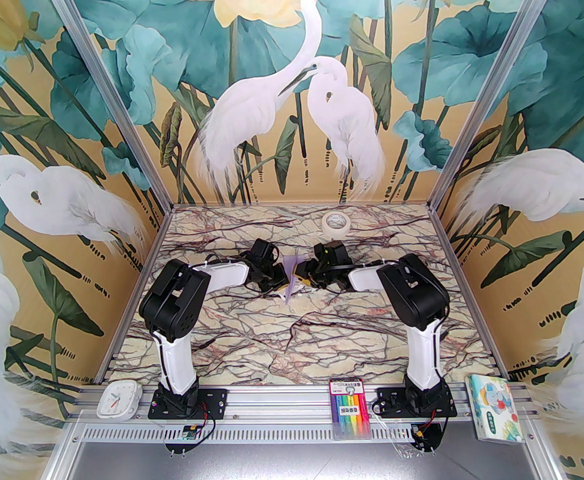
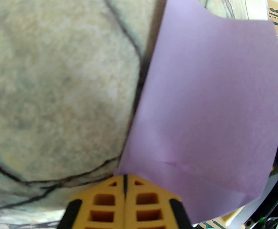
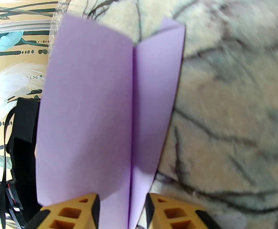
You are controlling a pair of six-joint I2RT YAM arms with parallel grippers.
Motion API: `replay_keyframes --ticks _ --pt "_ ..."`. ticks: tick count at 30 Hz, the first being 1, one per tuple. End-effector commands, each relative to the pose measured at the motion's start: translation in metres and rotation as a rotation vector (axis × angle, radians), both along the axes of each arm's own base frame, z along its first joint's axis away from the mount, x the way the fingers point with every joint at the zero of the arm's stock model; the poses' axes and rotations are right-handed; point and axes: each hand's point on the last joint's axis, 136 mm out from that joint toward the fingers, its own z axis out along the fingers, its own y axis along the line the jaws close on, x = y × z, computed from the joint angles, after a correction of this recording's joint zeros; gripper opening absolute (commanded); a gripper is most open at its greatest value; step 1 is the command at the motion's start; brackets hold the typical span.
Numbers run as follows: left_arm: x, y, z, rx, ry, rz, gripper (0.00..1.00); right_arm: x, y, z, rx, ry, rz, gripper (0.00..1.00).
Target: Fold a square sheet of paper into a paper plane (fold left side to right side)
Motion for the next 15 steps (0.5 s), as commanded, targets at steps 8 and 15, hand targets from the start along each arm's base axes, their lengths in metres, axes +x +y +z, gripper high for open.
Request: replay_keyframes --ticks 8,15 --pt "-0.027 0.012 -0.043 0.103 0.133 0.003 0.00 0.000 0.005 0.018 0.053 -0.051 0.010 0.42" --pt "-0.028 0.011 -0.043 0.103 0.135 -0.002 0.00 0.006 0.009 0.009 0.038 -0.025 0.014 0.42"
